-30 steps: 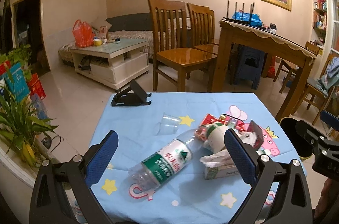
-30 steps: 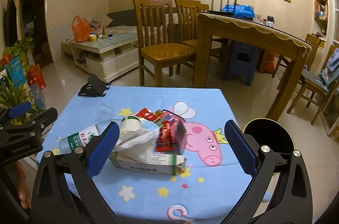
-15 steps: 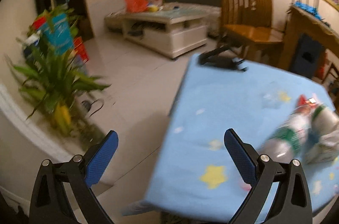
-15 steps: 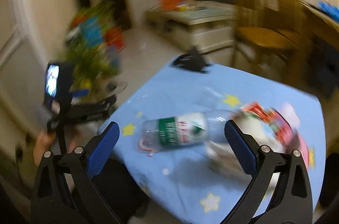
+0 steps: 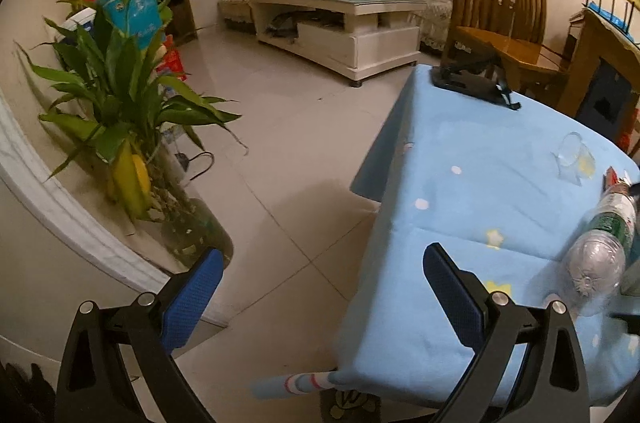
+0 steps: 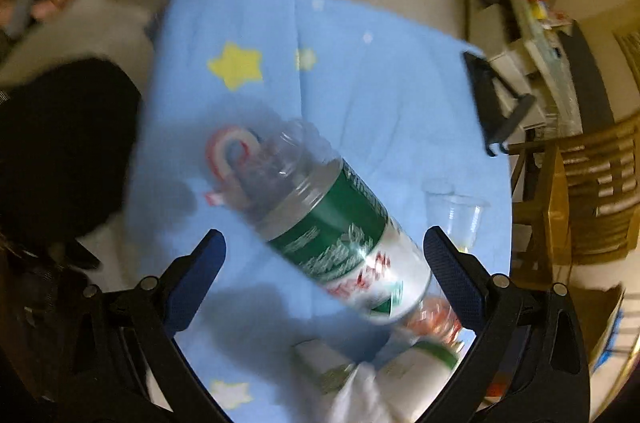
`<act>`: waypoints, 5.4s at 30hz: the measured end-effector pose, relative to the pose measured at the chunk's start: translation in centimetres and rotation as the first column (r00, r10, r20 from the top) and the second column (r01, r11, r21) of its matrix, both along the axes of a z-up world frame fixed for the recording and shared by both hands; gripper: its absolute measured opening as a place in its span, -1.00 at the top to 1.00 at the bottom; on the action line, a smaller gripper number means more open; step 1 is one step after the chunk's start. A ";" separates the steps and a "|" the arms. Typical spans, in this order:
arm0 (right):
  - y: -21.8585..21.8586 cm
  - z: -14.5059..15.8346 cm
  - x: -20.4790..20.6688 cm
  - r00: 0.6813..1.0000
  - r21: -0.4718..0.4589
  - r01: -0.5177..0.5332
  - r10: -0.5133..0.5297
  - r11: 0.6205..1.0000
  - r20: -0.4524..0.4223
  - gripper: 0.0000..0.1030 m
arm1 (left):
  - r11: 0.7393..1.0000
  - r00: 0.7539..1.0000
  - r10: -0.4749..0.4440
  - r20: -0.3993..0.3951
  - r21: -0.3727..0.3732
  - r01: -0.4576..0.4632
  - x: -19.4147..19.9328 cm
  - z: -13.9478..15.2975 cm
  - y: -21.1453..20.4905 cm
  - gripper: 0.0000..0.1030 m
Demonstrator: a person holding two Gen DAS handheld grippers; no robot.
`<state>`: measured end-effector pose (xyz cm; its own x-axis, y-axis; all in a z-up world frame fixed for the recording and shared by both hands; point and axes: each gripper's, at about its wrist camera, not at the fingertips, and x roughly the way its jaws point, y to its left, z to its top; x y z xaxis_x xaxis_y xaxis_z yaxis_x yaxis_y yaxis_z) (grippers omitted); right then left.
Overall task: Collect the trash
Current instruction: 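Grasp the green-labelled water bottle with the right tool, then carry the bottle toward the bin with the right tool while the left tool grasps tissues, then release the bottle and tissues into the black bin with both tools, then grasp the white paper cup with the right tool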
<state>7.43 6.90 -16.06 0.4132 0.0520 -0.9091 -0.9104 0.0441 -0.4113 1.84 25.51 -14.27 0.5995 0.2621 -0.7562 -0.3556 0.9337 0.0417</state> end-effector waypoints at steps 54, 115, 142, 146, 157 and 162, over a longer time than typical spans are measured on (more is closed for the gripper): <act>-48.5 14.6 -1.1 0.766 0.837 0.454 -0.345 -0.306 -0.542 -0.48 | 0.788 0.796 -0.599 0.085 -0.117 0.605 -1.8 2.8 -29.1 0.94; -51.2 15.6 -6.8 0.684 0.906 0.389 -0.606 -0.168 -0.406 -0.84 | 0.612 0.595 -0.791 0.143 0.175 0.771 -3.2 6.4 -38.8 -0.89; -12.9 3.2 10.0 0.343 -0.010 0.914 -0.784 0.406 -0.517 -0.28 | 0.955 0.925 -0.272 0.266 -0.048 0.294 -1.6 4.4 -7.4 -0.89; -13.0 3.7 10.2 0.367 0.023 0.908 -0.765 0.419 -0.529 -0.19 | 0.961 0.935 -0.237 0.262 -0.077 0.265 -1.7 3.9 -5.6 -0.89; -20.1 6.5 6.8 0.596 0.583 0.768 -0.630 0.266 -0.498 -0.17 | 0.965 0.933 -0.234 0.273 -0.050 0.257 -1.6 4.4 -6.6 -0.89; -19.7 7.1 6.6 0.625 0.654 0.723 -0.611 0.220 -0.485 -0.17 | 0.952 0.919 -0.286 0.272 -0.026 0.304 -0.8 4.8 -8.9 -0.89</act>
<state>14.01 -12.77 -8.99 0.5626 0.4500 -0.6935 -0.4164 0.8790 0.2324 1.07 16.61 -9.44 0.8207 -0.0018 -0.5713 -0.0538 0.9953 -0.0804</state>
